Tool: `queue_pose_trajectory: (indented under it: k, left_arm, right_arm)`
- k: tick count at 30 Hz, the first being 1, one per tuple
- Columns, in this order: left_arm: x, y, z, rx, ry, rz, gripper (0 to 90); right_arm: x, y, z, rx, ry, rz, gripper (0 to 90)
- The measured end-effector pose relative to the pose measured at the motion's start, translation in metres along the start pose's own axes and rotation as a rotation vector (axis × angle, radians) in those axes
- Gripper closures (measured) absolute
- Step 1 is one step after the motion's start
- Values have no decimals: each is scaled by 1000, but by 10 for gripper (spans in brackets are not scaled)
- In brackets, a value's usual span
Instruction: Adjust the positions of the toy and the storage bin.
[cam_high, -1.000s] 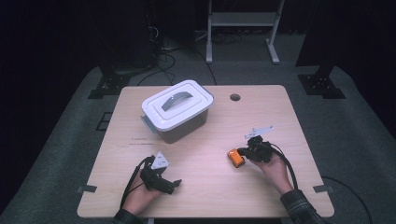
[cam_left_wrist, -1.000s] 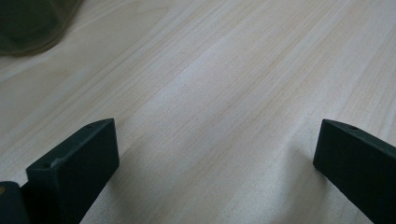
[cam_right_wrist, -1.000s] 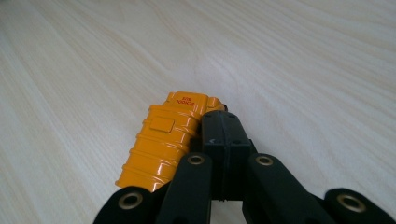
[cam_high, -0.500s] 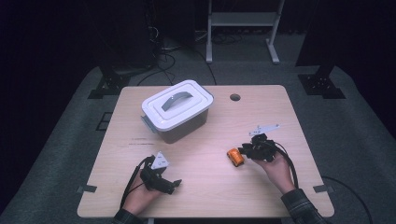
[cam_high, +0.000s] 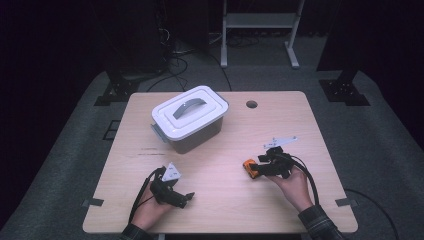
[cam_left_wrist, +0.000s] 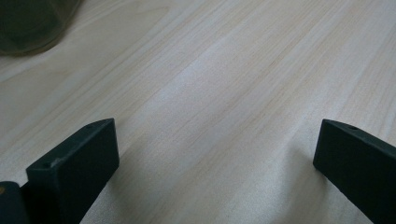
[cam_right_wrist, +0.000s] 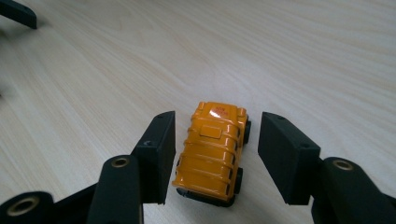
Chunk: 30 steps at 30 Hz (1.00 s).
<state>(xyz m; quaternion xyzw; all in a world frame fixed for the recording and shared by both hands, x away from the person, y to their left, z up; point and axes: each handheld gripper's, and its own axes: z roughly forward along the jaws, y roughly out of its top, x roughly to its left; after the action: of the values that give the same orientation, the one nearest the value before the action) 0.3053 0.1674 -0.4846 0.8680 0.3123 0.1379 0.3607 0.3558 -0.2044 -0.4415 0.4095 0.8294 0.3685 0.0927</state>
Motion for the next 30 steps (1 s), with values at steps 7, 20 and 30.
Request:
queue_pose_trajectory:
  k: [7, 20, 30]
  left_arm:
    - [0, 0, 0, -1, 0, 1, 0]
    - [0, 0, 0, -1, 0, 1, 0]
    - [0, 0, 0, 0, 1, 2, 0]
  right_arm:
    - [1, -5, 11, 38, -4, -3, 489]
    - [4, -5, 10, 39, -42, -26, 588]
    - [4, -5, 2, 41, -43, -57, 589]
